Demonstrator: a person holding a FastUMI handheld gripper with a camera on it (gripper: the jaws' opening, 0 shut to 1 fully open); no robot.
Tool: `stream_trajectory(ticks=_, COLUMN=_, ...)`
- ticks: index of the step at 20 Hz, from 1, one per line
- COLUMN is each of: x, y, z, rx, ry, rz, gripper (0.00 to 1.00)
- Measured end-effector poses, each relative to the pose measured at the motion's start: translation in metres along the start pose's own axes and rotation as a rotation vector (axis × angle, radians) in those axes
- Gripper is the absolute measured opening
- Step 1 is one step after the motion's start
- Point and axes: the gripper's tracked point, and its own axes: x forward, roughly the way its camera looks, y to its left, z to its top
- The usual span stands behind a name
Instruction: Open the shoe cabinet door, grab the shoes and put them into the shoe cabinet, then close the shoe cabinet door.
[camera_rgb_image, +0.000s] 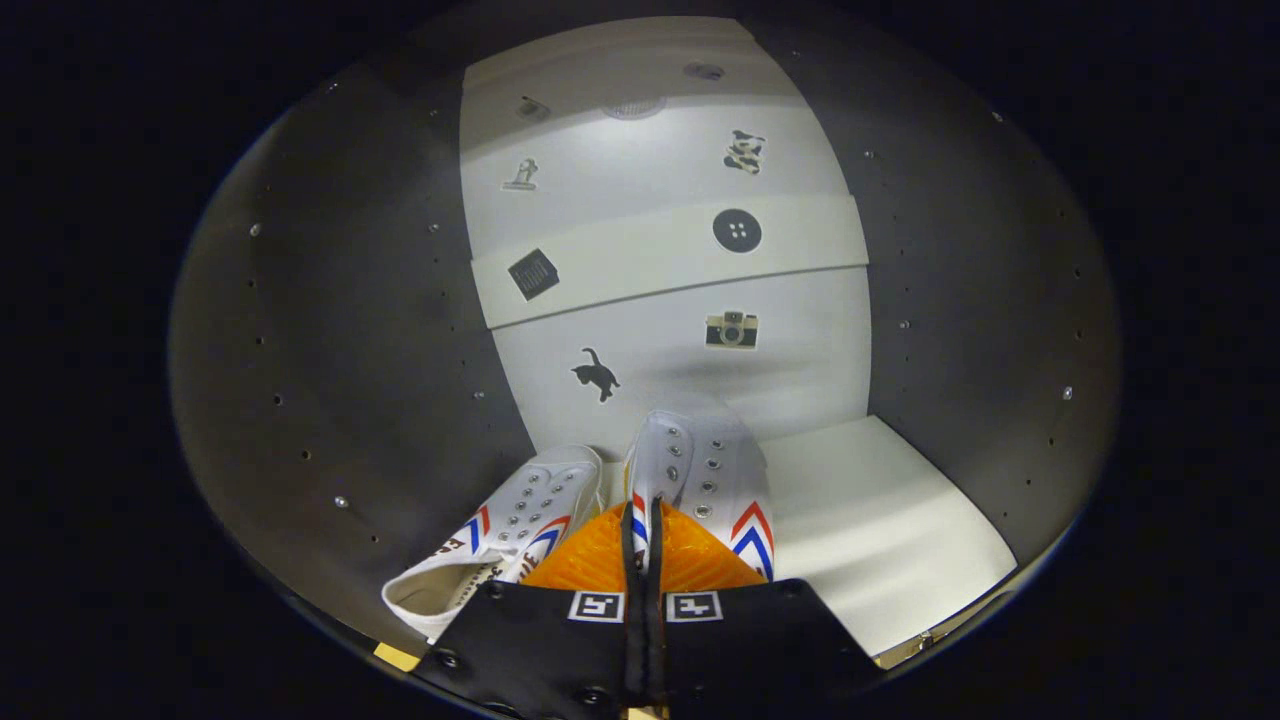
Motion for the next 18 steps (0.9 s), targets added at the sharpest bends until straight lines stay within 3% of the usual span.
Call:
stream_trajectory(ticks=4, x=-0.008, y=-0.001, z=0.000, rx=0.009, ry=0.023, rz=-0.005, gripper=0.05)
stream_trajectory(ticks=6, x=-0.027, y=0.004, z=-0.001, rx=-0.008, ry=0.032, rz=0.014, gripper=0.21)
stream_trajectory(ticks=11, x=-0.100, y=0.014, z=0.001, rx=-0.119, ry=-0.049, rz=0.019, gripper=1.00)
stream_trajectory(ticks=18, x=-0.238, y=0.027, z=-0.013, rx=-0.220, ry=-0.139, rz=0.078, gripper=0.98)
